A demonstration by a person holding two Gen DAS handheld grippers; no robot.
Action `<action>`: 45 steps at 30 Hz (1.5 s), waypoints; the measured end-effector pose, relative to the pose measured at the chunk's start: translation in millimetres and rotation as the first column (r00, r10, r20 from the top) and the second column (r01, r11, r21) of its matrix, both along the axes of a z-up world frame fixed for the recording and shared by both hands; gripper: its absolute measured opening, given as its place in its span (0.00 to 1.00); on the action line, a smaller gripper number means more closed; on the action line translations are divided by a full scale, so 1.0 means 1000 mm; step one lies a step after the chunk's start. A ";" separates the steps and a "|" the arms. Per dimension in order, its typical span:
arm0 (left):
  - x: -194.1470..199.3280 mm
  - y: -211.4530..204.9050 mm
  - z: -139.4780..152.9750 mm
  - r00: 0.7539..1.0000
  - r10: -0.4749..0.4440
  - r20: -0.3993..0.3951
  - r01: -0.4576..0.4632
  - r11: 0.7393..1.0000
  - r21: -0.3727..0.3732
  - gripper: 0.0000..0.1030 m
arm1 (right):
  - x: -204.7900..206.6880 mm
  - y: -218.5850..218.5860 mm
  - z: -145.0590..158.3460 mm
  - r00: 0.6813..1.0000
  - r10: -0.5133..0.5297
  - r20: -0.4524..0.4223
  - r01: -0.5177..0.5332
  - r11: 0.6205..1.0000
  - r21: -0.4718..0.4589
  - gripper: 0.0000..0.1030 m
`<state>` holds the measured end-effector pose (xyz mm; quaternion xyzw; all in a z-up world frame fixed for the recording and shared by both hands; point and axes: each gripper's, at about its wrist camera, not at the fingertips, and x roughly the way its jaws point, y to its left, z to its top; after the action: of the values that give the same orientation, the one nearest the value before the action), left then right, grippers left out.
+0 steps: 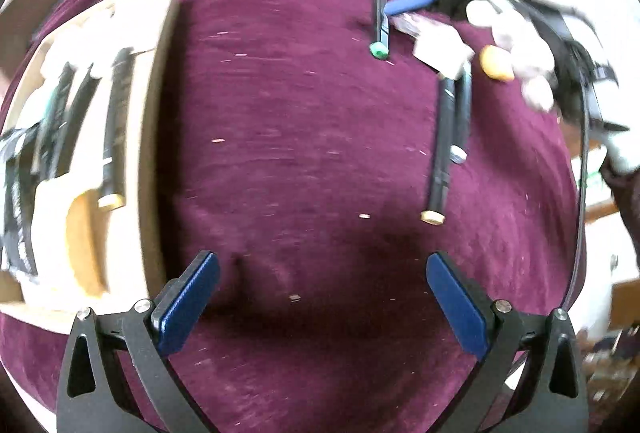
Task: Organize objects
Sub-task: 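Grasp a black marker with the right gripper, then grasp another black marker with the left gripper while the right holds its marker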
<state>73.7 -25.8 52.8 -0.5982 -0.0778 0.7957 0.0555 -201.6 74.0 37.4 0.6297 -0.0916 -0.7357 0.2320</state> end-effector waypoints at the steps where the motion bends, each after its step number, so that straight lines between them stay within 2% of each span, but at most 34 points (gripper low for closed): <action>1: 0.001 -0.004 0.002 1.000 0.017 0.001 -0.017 1.000 0.005 0.98 | 0.001 -0.007 -0.003 0.999 0.034 0.025 -0.033 0.999 -0.027 0.56; 3: 0.003 -0.015 0.007 0.999 0.046 0.000 -0.046 0.999 0.023 0.98 | 0.007 -0.019 -0.008 0.990 0.103 0.097 -0.091 0.989 -0.120 0.56; 5: 0.012 -0.027 0.010 0.998 0.061 -0.006 -0.060 0.997 0.038 0.98 | 0.012 -0.021 -0.005 0.989 0.117 0.093 -0.104 0.986 -0.134 0.56; 8: 0.004 -0.041 0.013 0.997 0.071 -0.012 -0.071 0.996 0.057 0.98 | 0.010 -0.016 0.004 0.996 0.085 -0.001 -0.085 0.996 0.011 0.56; 15: 0.002 -0.043 0.010 0.998 0.061 -0.005 -0.061 0.996 0.059 0.98 | -0.007 -0.024 -0.010 0.999 0.032 -0.040 -0.025 0.985 0.172 0.54; 18: 0.000 -0.045 0.009 0.998 0.069 0.004 -0.069 0.996 0.062 0.98 | -0.007 -0.031 -0.019 0.997 0.052 -0.063 -0.032 0.960 0.278 0.17; 19: -0.002 -0.045 0.008 0.997 0.074 0.004 -0.074 0.995 0.064 0.98 | -0.005 -0.031 -0.018 0.995 0.058 -0.077 -0.035 0.960 0.278 0.13; 22: -0.004 -0.050 0.008 0.996 0.090 0.006 -0.090 0.992 0.085 0.98 | 0.005 -0.026 -0.017 0.994 0.094 -0.048 -0.080 0.968 0.238 0.12; 26: -0.008 -0.049 0.009 0.996 0.089 -0.001 -0.089 0.992 0.090 0.98 | 0.026 -0.004 -0.015 0.994 0.110 0.018 -0.112 0.984 0.140 0.12; 30: -0.015 -0.040 0.010 0.998 0.061 0.001 -0.061 0.994 0.092 0.98 | 0.058 0.044 0.015 0.997 0.074 0.022 -0.074 0.997 -0.011 0.12; 33: -0.022 -0.027 0.005 1.000 0.020 0.005 -0.020 0.995 0.098 0.98 | 0.080 0.079 0.033 0.999 0.039 0.017 -0.038 0.998 -0.060 0.12; 38: -0.035 0.006 0.002 0.996 -0.086 -0.010 0.087 0.992 0.097 0.92 | 0.130 0.135 0.033 0.999 -0.001 0.053 0.004 0.999 -0.053 0.13; 40: -0.043 0.019 0.003 0.992 -0.126 -0.022 0.127 0.988 0.085 0.91 | 0.148 0.156 0.024 0.998 -0.018 0.066 0.018 1.000 0.002 0.13; 45: -0.061 0.051 -0.001 0.976 -0.217 -0.012 0.218 0.973 0.071 0.90 | 0.165 0.187 -0.006 0.990 -0.098 0.099 0.092 0.994 0.062 0.13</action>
<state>13.0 25.3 51.5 -0.5989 -0.0402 0.7828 0.1639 -36.8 260.5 31.3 0.6678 -0.1122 -0.7150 0.1737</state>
